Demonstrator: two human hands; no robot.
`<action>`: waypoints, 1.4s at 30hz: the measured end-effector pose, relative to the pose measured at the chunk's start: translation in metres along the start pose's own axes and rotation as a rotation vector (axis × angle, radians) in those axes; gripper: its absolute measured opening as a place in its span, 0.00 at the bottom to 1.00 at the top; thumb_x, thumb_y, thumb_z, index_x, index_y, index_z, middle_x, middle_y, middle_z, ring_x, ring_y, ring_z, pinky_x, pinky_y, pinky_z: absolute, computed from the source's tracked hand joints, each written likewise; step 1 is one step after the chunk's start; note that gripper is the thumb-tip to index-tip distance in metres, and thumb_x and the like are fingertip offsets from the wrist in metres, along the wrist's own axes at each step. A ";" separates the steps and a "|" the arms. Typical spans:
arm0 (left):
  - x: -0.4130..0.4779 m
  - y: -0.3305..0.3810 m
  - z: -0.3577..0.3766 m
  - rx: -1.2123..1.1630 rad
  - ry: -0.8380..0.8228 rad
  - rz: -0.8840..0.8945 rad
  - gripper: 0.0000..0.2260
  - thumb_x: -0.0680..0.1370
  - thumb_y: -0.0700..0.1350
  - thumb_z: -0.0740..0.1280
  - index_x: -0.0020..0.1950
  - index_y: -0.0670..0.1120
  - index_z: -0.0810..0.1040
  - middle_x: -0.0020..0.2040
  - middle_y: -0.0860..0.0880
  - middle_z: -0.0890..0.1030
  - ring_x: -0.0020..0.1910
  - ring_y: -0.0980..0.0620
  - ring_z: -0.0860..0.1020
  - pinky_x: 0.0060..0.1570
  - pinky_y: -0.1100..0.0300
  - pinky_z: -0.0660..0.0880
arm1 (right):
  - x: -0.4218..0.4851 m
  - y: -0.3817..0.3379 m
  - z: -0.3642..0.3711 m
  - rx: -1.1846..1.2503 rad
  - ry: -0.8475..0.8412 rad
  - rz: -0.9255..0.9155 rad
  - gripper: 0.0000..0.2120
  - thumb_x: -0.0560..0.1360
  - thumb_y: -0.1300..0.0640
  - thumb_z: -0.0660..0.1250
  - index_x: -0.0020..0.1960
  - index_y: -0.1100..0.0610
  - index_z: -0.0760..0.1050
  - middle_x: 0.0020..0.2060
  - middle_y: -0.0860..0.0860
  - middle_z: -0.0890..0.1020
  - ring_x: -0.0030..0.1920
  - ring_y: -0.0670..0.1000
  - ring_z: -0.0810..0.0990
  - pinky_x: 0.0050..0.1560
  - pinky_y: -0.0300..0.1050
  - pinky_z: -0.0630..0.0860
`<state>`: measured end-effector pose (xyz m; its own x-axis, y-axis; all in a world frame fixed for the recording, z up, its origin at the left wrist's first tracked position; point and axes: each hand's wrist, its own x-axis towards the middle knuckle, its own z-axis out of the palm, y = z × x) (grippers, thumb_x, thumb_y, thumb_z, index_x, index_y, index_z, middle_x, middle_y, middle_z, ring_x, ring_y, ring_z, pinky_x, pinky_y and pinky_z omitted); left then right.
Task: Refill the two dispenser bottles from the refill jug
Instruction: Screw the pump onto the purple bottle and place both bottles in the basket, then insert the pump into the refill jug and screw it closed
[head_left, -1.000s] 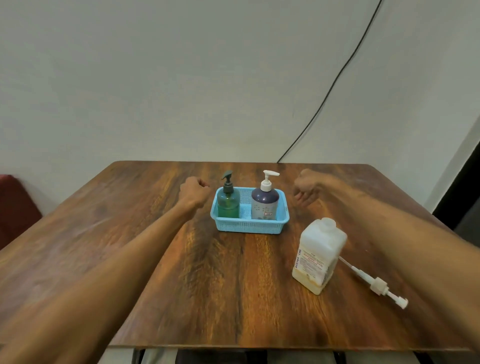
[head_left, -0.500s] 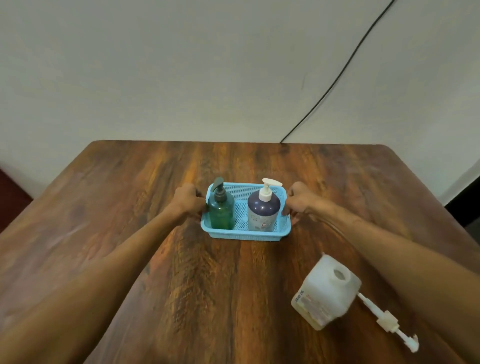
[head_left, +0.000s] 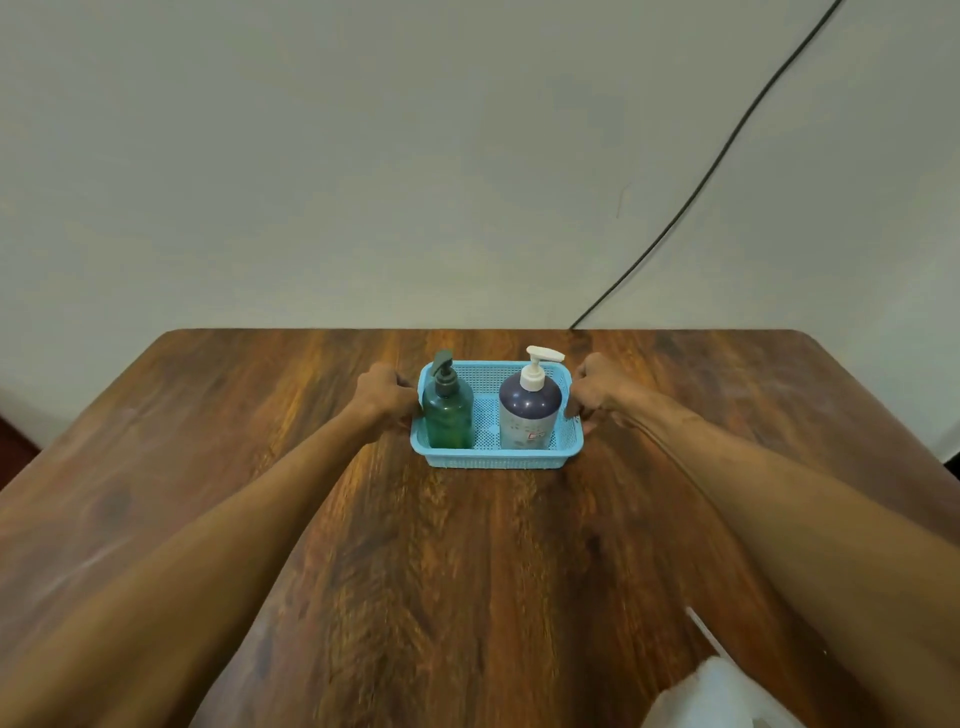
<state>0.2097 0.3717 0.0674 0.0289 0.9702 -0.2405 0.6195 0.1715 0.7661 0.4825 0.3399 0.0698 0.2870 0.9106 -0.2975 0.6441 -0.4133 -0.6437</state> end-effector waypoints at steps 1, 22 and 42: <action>0.006 0.002 0.000 -0.006 -0.001 -0.004 0.06 0.74 0.30 0.68 0.49 0.30 0.82 0.44 0.35 0.84 0.35 0.45 0.84 0.27 0.59 0.80 | 0.005 -0.003 0.000 -0.006 0.003 0.009 0.08 0.73 0.70 0.72 0.50 0.68 0.76 0.47 0.63 0.84 0.40 0.58 0.87 0.38 0.54 0.85; 0.025 0.002 0.005 -0.009 0.123 0.078 0.06 0.77 0.32 0.67 0.47 0.38 0.84 0.46 0.41 0.84 0.40 0.44 0.85 0.39 0.46 0.84 | 0.021 -0.011 -0.010 -0.061 0.088 -0.026 0.09 0.78 0.58 0.70 0.52 0.64 0.78 0.41 0.56 0.84 0.34 0.52 0.84 0.35 0.44 0.81; -0.288 -0.012 -0.010 0.004 0.180 0.431 0.13 0.78 0.39 0.69 0.63 0.41 0.80 0.52 0.43 0.83 0.41 0.52 0.80 0.35 0.59 0.80 | -0.300 0.036 -0.029 0.033 0.430 -0.499 0.15 0.76 0.56 0.72 0.62 0.56 0.79 0.53 0.52 0.83 0.51 0.50 0.80 0.51 0.43 0.77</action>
<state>0.1865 0.0921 0.1336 0.1482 0.9672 0.2064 0.5836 -0.2541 0.7713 0.4403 0.0517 0.1562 0.2215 0.9117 0.3459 0.7528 0.0656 -0.6550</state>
